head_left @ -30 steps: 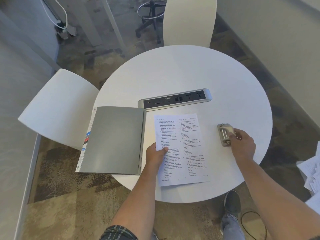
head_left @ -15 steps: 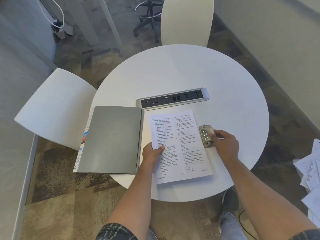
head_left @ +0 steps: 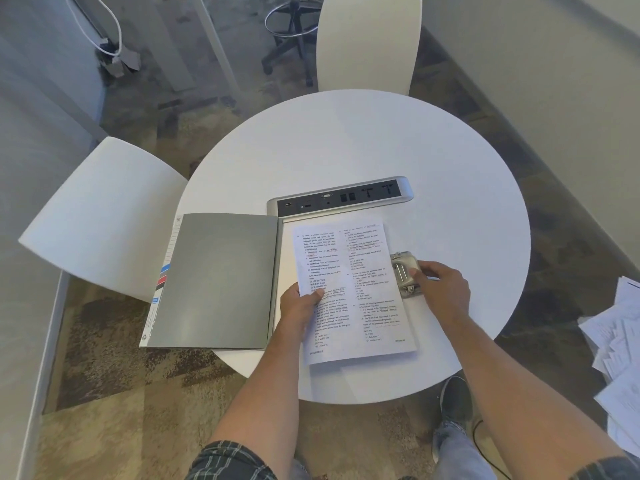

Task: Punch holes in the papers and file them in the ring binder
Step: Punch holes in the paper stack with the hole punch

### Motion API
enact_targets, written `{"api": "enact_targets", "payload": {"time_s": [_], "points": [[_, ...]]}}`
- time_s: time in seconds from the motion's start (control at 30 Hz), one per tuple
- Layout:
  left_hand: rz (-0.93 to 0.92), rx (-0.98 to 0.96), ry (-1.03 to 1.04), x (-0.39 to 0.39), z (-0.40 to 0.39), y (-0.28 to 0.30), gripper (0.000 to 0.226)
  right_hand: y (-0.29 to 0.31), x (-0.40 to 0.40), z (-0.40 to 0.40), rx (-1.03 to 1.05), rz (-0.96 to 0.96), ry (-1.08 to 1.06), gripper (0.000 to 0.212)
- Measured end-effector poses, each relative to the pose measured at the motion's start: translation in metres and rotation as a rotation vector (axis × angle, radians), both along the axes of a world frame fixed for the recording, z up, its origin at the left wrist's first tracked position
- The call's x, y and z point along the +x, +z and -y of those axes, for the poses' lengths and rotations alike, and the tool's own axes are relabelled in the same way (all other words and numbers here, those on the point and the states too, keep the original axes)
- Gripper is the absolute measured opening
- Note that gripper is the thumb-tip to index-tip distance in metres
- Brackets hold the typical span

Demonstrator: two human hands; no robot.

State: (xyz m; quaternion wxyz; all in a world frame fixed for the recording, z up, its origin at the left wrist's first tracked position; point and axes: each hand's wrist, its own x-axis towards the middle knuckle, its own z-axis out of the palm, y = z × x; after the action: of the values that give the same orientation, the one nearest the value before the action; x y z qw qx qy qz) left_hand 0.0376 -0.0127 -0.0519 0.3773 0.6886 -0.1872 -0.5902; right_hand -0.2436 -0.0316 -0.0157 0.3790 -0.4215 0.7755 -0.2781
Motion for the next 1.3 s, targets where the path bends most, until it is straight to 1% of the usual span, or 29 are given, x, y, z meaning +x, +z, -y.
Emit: {"api": "enact_targets", "payload": {"time_s": [0.17,0.27,0.37,0.5,0.6,0.83,1.1,1.3], "points": [[0.016,0.001,-0.005,-0.003,0.002,0.001,0.021,0.0,0.0,-0.001,-0.006,-0.008,0.004,0.023],[0.074,-0.006,-0.029,-0.006,0.004,0.0,0.019,0.0,0.001,-0.001,0.002,-0.01,0.0,0.023],[0.172,-0.038,-0.087,-0.009,0.005,-0.001,0.018,0.002,0.0,-0.001,0.004,0.001,0.0,0.022],[0.247,-0.044,-0.095,-0.013,0.004,0.001,0.018,0.003,0.0,-0.001,0.008,-0.002,0.006,0.021],[0.24,-0.039,-0.077,-0.013,0.001,0.0,0.017,0.002,0.002,-0.002,0.0,-0.035,0.006,0.022],[0.237,-0.038,-0.055,-0.014,-0.005,0.001,0.019,0.004,0.003,-0.002,-0.004,-0.025,0.011,0.022],[0.318,-0.056,-0.086,-0.015,-0.008,0.005,0.016,0.003,0.003,-0.002,-0.006,-0.007,0.0,0.023],[0.309,-0.067,-0.071,-0.016,-0.013,0.008,0.016,0.001,0.001,0.0,0.012,-0.03,0.003,0.024]]}}
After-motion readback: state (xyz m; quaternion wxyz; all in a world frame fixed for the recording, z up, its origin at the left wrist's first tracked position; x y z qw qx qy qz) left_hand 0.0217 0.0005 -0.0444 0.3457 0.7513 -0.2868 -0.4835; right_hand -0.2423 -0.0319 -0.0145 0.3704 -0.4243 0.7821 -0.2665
